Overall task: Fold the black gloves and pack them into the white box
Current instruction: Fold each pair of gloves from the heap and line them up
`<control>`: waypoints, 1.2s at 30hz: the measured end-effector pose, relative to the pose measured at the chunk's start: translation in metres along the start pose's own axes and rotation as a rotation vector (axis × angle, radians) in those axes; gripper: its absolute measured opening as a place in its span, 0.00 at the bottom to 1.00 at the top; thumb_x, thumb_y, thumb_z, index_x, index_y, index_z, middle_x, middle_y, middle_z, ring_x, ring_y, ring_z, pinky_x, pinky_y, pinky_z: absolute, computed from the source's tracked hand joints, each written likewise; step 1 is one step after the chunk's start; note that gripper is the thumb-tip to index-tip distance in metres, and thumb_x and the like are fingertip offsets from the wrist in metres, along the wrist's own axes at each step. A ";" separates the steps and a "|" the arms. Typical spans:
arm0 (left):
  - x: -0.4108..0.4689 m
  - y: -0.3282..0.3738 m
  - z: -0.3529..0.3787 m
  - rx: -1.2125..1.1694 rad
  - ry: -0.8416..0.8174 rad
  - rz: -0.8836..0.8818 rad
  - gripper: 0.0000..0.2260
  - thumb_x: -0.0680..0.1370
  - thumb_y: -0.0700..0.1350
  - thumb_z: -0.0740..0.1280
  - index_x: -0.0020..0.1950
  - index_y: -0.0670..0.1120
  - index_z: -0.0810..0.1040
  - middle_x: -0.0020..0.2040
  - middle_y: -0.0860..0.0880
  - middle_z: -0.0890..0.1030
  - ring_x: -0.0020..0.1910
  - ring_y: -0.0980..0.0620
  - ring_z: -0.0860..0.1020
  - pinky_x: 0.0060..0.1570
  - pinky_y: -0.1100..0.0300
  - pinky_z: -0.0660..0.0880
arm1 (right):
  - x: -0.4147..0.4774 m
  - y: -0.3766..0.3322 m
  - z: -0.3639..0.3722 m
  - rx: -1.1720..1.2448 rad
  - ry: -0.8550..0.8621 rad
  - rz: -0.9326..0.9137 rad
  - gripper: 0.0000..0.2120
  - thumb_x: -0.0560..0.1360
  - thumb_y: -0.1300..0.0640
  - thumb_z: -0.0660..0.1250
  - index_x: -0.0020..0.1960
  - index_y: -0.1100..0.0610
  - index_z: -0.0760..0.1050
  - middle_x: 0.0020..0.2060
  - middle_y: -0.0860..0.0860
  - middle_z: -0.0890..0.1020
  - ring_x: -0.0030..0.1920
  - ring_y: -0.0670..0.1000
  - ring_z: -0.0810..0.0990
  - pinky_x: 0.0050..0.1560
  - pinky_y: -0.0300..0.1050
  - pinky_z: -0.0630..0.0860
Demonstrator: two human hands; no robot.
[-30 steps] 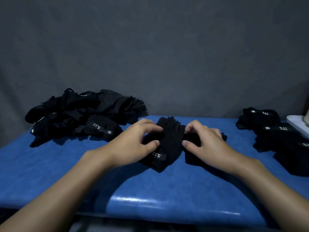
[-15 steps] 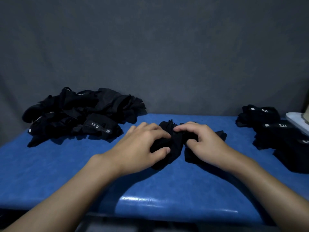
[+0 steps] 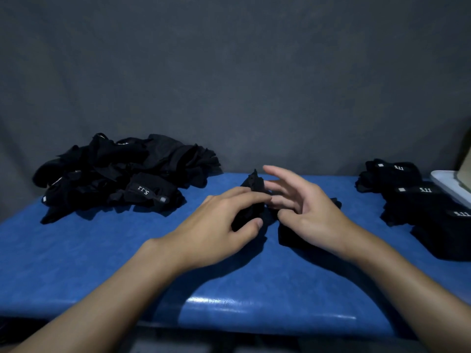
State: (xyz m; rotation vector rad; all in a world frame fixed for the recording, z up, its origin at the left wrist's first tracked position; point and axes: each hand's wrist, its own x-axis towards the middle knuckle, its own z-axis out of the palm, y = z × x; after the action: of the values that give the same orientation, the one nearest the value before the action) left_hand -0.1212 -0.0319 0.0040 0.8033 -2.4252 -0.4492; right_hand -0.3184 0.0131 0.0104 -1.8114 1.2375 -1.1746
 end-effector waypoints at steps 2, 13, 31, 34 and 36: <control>0.000 0.000 -0.001 -0.012 0.053 -0.016 0.20 0.78 0.53 0.62 0.70 0.54 0.74 0.66 0.60 0.74 0.66 0.60 0.73 0.66 0.53 0.70 | -0.001 -0.001 0.000 0.021 0.002 -0.017 0.35 0.75 0.76 0.57 0.67 0.39 0.65 0.63 0.43 0.77 0.60 0.43 0.80 0.62 0.40 0.75; 0.005 0.015 -0.017 -0.509 0.404 -0.100 0.16 0.76 0.35 0.71 0.62 0.46 0.79 0.54 0.55 0.83 0.52 0.59 0.82 0.51 0.68 0.76 | 0.004 0.009 -0.003 -0.191 0.194 -0.014 0.35 0.74 0.56 0.71 0.73 0.39 0.58 0.66 0.43 0.72 0.67 0.40 0.70 0.68 0.46 0.69; -0.001 -0.031 -0.009 0.009 0.295 -0.423 0.13 0.79 0.47 0.68 0.63 0.50 0.76 0.64 0.55 0.72 0.55 0.60 0.73 0.57 0.68 0.66 | 0.016 0.017 0.004 -0.560 0.133 0.031 0.17 0.75 0.46 0.69 0.62 0.42 0.72 0.55 0.35 0.74 0.64 0.40 0.70 0.70 0.50 0.60; -0.002 -0.029 -0.008 0.077 0.196 -0.312 0.16 0.79 0.50 0.67 0.66 0.49 0.75 0.63 0.58 0.75 0.61 0.61 0.72 0.58 0.70 0.63 | 0.017 0.016 0.006 -0.610 0.106 -0.001 0.13 0.76 0.45 0.68 0.60 0.42 0.75 0.53 0.33 0.76 0.62 0.37 0.68 0.70 0.48 0.56; -0.003 -0.032 -0.005 0.092 0.059 -0.308 0.19 0.79 0.55 0.66 0.68 0.50 0.74 0.65 0.56 0.76 0.63 0.58 0.74 0.61 0.65 0.67 | 0.019 0.019 0.007 -0.619 0.083 -0.022 0.12 0.75 0.43 0.68 0.58 0.41 0.76 0.54 0.34 0.77 0.63 0.37 0.67 0.70 0.49 0.55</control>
State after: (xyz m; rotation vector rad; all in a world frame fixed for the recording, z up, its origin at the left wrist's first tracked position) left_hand -0.1023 -0.0555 -0.0084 1.2210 -2.2885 -0.4241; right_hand -0.3156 -0.0107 -0.0029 -2.2267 1.7733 -0.9441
